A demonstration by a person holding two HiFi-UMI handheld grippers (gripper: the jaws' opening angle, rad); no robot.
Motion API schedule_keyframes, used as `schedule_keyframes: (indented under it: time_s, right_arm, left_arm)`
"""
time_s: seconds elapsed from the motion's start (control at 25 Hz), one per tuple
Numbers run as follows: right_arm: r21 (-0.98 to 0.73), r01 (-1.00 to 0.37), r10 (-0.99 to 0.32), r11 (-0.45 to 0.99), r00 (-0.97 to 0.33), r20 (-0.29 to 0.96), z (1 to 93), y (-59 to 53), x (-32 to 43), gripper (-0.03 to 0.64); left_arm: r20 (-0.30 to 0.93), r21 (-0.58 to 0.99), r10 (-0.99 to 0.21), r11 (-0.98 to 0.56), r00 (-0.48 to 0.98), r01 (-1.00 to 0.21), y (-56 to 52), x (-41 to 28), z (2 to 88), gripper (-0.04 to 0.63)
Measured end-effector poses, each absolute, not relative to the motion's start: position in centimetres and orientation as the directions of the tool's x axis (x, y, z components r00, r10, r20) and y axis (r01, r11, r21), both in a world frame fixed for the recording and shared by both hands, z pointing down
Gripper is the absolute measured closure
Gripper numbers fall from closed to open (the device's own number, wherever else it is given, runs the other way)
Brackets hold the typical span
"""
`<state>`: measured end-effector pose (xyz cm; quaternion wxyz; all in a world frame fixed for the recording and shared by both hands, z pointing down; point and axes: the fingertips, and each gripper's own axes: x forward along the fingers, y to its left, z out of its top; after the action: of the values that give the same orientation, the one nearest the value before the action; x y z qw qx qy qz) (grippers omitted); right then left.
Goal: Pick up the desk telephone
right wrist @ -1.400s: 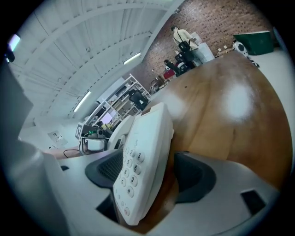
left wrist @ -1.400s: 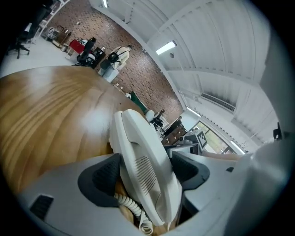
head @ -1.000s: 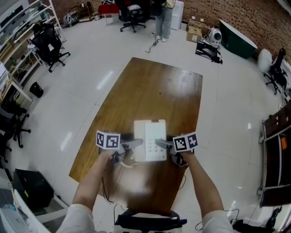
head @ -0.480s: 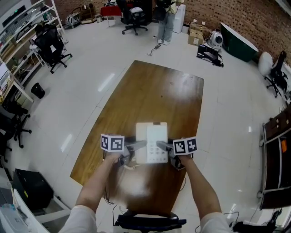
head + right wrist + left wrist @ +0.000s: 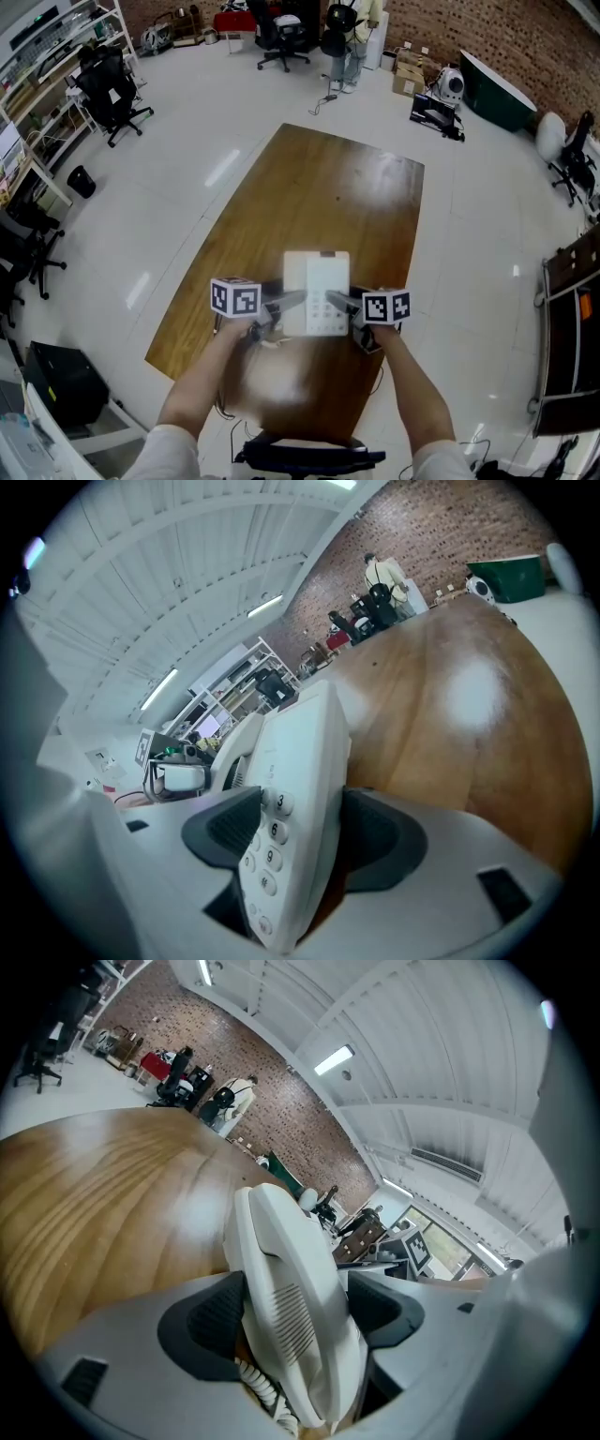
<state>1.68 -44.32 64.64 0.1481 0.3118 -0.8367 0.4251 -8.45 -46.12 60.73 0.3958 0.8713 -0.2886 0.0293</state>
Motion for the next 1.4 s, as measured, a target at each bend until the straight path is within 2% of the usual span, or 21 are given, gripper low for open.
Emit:
schedule_keyframes:
  time_s: [0.64,1.4]
  right_arm:
    - [-0.599,-0.644,-0.495,0.476,-0.759,0.422,61.8,-43.2,2.1,0.344]
    - [-0.425,-0.647,-0.58,0.633,-0.76,0.292,52.1,-40.8,0.8,0.347]
  left_arm:
    - [0.237,0.536,-0.526,-0.631,0.817,-0.561,-44.4,-7.8,57.0,0.268]
    - [0.069,0.358,-0.646,-0.695,0.76,-0.623,-39.9,-9.6,46.6,0.276]
